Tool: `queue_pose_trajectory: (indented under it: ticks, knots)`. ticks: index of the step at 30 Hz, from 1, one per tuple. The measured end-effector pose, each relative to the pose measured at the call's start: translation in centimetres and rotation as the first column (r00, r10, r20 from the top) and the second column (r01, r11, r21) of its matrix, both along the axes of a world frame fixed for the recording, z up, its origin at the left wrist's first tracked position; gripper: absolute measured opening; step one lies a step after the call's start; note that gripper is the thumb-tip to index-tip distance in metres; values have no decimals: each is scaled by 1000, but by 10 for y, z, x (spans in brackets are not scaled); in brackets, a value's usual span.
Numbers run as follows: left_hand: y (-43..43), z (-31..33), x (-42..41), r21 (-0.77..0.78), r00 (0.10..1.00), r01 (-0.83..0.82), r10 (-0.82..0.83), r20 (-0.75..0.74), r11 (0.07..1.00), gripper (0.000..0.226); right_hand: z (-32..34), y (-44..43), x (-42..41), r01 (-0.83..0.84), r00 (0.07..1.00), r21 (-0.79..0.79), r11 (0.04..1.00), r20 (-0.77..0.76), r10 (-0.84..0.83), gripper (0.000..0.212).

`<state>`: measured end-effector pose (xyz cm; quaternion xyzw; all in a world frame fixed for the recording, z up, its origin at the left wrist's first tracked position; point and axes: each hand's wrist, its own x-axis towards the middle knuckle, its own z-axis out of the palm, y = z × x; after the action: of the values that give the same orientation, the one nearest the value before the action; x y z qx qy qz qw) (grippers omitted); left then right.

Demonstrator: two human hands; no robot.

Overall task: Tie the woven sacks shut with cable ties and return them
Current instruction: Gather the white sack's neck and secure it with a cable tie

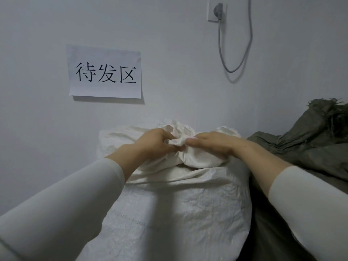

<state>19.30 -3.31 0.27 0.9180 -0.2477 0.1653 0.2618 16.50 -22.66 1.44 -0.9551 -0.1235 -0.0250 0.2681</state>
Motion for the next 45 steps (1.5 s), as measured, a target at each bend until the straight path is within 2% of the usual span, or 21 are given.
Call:
queue_pose_trajectory:
  ticks: [2, 4, 6, 8, 9, 10, 11, 12, 13, 14, 15, 17, 18, 19, 22, 26, 28, 32, 36, 39, 45]
  knots:
    - [0, 2, 1, -125, 999, -27, 31, 36, 992, 25, -8, 1, 1, -72, 997, -126, 989, 6, 73, 108]
    - [0, 4, 0, -235, 1000, -10, 11, 4, 972, 28, -20, 1, 4, 49, 999, -277, 960, -7, -53, 124]
    - [4, 5, 0, -321, 999, 10, -27, -47, 947, 32, -34, 5, 8, 181, 983, -375, 909, 58, -172, 125]
    - [17, 8, 7, -495, 999, -8, -15, -42, 869, 34, -43, 8, 13, 219, 974, -311, 925, 117, -191, 104]
    - [27, 10, 13, -593, 999, -48, 37, -31, 804, 34, -44, 10, 14, 219, 973, -256, 942, 133, -190, 95]
    - [39, 10, 22, -626, 986, -151, 163, -39, 765, 37, -44, 10, 16, 217, 972, -211, 953, 139, -190, 88]
    - [52, 7, 32, -571, 932, -332, 354, -76, 751, 48, -43, 12, 18, 209, 974, -188, 960, 127, -187, 83]
    - [65, 2, 40, -454, 838, -525, 531, -126, 720, 64, -42, 14, 20, 197, 978, -185, 963, 102, -181, 80]
    - [74, -3, 46, -351, 750, -652, 638, -174, 672, 81, -40, 15, 23, 180, 983, -198, 963, 51, -174, 80]
    - [80, -8, 49, -291, 697, -715, 678, -232, 635, 97, -38, 16, 26, 171, 984, -223, 960, -6, -176, 87]
    - [84, -13, 55, -284, 679, -734, 672, -297, 617, 110, -36, 18, 29, 172, 978, -272, 947, -64, -196, 102]
    - [86, -17, 62, -346, 677, -735, 610, -412, 583, 125, -35, 18, 35, 237, 950, -380, 894, -103, -295, 142]
    - [86, -17, 65, -372, 679, -734, 589, -438, 569, 128, -35, 16, 38, 262, 939, -400, 878, -104, -328, 147]
    - [87, -17, 71, -390, 686, -727, 582, -436, 565, 128, -33, 16, 38, 248, 942, -387, 888, -118, -314, 138]
    - [92, -17, 86, -381, 738, -675, 587, -335, 631, 117, -27, 16, 28, 198, 971, -225, 954, -87, -222, 76]
    - [101, -14, 103, -227, 745, -667, 627, -228, 710, 85, -37, 16, 27, 247, 968, -13, 969, 58, -246, 46]
    - [102, -13, 104, -205, 754, -657, 623, -209, 726, 66, -44, 17, 30, 260, 958, 11, 966, 125, -259, 42]
    - [104, -14, 104, -498, 856, -491, 501, -125, 715, 33, -47, 24, 31, 273, 947, 19, 962, 170, -272, 39]
    - [107, -13, 100, -511, 874, -441, 482, -57, 738, 24, -47, 30, 31, 327, 928, 3, 945, 186, -322, 33]
    - [110, 0, 99, -565, 845, -485, 524, -107, 668, 27, -45, 33, 33, 401, 889, 62, 914, 213, -405, 29]
    - [130, 35, 100, -745, 835, -489, 489, -251, 453, 20, -39, 44, 32, 538, 741, 337, 773, 247, -624, 25]
